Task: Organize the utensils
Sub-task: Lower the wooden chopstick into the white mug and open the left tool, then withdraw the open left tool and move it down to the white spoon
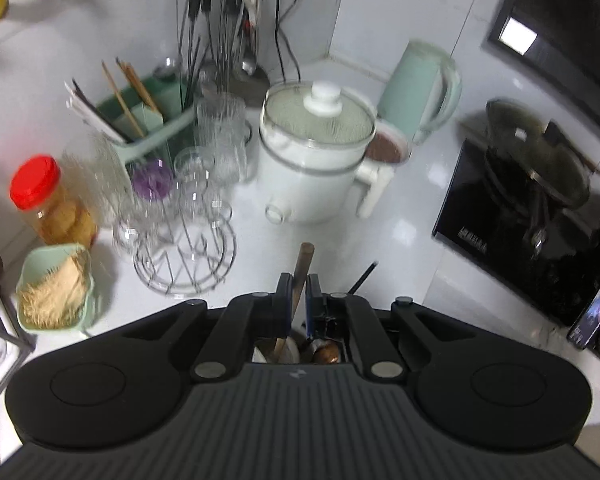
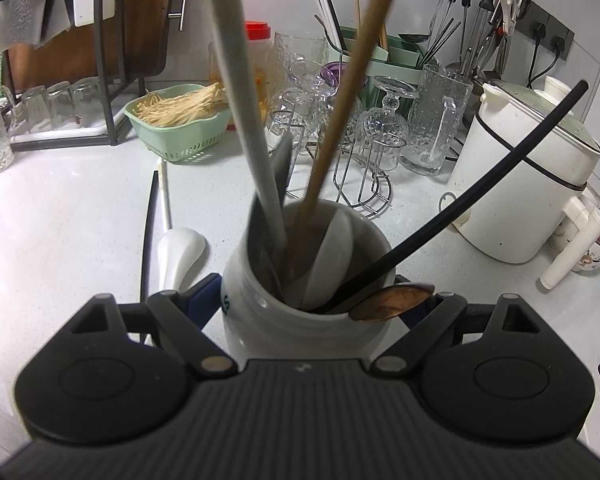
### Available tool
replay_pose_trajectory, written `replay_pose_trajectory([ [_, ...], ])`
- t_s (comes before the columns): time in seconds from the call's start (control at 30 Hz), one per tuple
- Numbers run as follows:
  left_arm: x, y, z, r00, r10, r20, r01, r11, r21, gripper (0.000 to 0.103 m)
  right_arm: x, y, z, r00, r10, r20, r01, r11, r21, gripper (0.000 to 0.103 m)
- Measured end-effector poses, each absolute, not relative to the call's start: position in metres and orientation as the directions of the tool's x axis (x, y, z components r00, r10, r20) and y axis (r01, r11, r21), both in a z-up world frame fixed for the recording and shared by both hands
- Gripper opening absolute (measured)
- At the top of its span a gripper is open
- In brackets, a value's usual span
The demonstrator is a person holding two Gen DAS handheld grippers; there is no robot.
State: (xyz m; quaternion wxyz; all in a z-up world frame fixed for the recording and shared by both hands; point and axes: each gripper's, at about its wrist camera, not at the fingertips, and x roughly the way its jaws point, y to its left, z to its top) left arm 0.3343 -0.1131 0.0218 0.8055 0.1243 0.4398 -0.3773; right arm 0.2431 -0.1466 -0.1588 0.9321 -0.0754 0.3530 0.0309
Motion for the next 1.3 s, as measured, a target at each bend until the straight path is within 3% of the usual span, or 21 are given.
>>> replay_pose_trajectory([
  [0.23, 0.334, -0.119, -0.006, 0.313, -0.453, -0.835, 0.705, 0.700, -0.116, 0.007, 0.243, -0.148, -0.159, 0.750, 0.008, -0.661, -0.115, 0.986, -0.118, 0.092],
  [0.67, 0.341, -0.126, -0.006, 0.289, -0.415, -0.863, 0.667, 0.734, -0.129, 0.008, 0.244, -0.147, -0.158, 0.746, 0.008, -0.666, -0.118, 0.986, -0.121, 0.092],
  [0.7, 0.341, -0.125, -0.004, 0.294, -0.412, -0.862, 0.665, 0.736, -0.125, 0.017, 0.244, -0.147, -0.158, 0.746, 0.008, -0.666, -0.118, 0.986, -0.120, 0.092],
  [0.73, 0.340, -0.124, -0.002, 0.302, -0.414, -0.859, 0.661, 0.740, -0.125, 0.035, 0.244, -0.147, -0.158, 0.746, 0.008, -0.666, -0.118, 0.986, -0.120, 0.092],
  [0.8, 0.337, -0.118, 0.007, 0.334, -0.431, -0.838, 0.655, 0.746, -0.122, 0.053, 0.244, -0.147, -0.158, 0.747, 0.009, -0.665, -0.117, 0.986, -0.119, 0.092],
  [1.3, 0.310, -0.064, 0.052, 0.485, -0.483, -0.730, 0.570, 0.807, -0.155, 0.055, 0.244, -0.147, -0.158, 0.748, 0.008, -0.664, -0.110, 0.988, -0.112, 0.091],
])
